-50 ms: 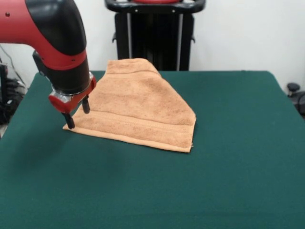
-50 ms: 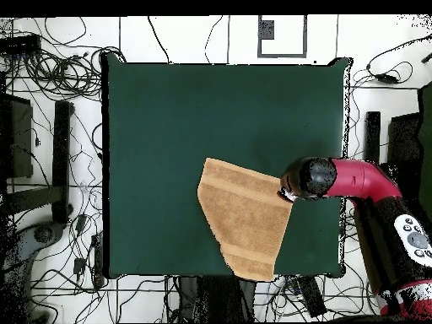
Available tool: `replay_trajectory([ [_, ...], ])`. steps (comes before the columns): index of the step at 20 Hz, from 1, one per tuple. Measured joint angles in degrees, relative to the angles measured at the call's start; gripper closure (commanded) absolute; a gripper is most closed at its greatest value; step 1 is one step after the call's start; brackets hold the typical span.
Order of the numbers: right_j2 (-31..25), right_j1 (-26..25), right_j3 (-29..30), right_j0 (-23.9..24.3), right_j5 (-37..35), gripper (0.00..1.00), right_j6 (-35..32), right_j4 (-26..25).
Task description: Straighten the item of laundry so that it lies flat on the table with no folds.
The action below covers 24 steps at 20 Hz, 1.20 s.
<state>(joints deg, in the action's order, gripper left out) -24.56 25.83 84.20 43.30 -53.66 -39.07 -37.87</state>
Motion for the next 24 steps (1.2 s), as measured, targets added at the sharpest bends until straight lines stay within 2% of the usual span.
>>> replay_trajectory([
  [24,0.1,-0.7,-0.8,-0.7,0.0,0.0,0.0,2.0],
])
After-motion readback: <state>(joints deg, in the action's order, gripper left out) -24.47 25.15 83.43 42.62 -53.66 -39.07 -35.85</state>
